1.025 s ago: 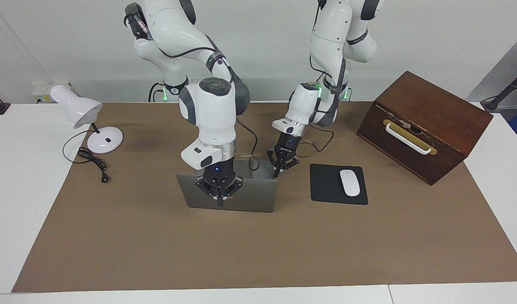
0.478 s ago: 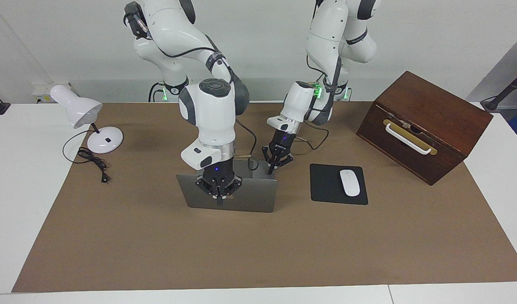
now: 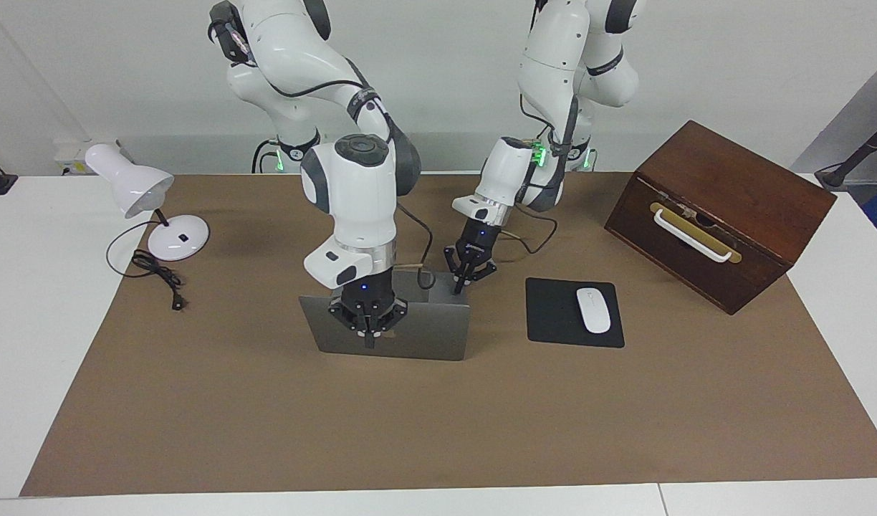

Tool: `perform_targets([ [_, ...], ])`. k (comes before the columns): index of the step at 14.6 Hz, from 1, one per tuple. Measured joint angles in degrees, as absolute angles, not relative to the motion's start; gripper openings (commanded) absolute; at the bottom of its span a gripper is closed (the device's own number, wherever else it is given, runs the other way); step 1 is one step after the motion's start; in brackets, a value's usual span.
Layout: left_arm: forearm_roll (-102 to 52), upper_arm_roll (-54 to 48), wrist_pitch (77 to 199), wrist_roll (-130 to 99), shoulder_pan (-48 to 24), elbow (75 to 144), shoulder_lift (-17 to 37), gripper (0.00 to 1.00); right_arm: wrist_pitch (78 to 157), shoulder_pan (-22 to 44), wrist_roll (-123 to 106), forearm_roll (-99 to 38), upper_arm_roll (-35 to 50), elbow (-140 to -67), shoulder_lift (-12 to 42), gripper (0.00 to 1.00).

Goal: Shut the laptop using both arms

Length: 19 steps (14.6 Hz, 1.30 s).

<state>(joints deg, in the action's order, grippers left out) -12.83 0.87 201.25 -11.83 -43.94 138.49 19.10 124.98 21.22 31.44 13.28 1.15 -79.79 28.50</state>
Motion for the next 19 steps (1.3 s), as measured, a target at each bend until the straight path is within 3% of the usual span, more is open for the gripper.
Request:
perform_targets([
  [8,-12.85,1.08,202.01,-11.64,-44.73,139.82,18.44,0.00,123.65,21.24,30.46,11.32,1.23,-80.98,27.89,0.00],
  [19,-12.85,1.08,202.85,-11.56,-45.35,141.49,17.61,0.00,105.32,19.45,18.48,0.37,1.73,-81.24,25.17,0.00],
])
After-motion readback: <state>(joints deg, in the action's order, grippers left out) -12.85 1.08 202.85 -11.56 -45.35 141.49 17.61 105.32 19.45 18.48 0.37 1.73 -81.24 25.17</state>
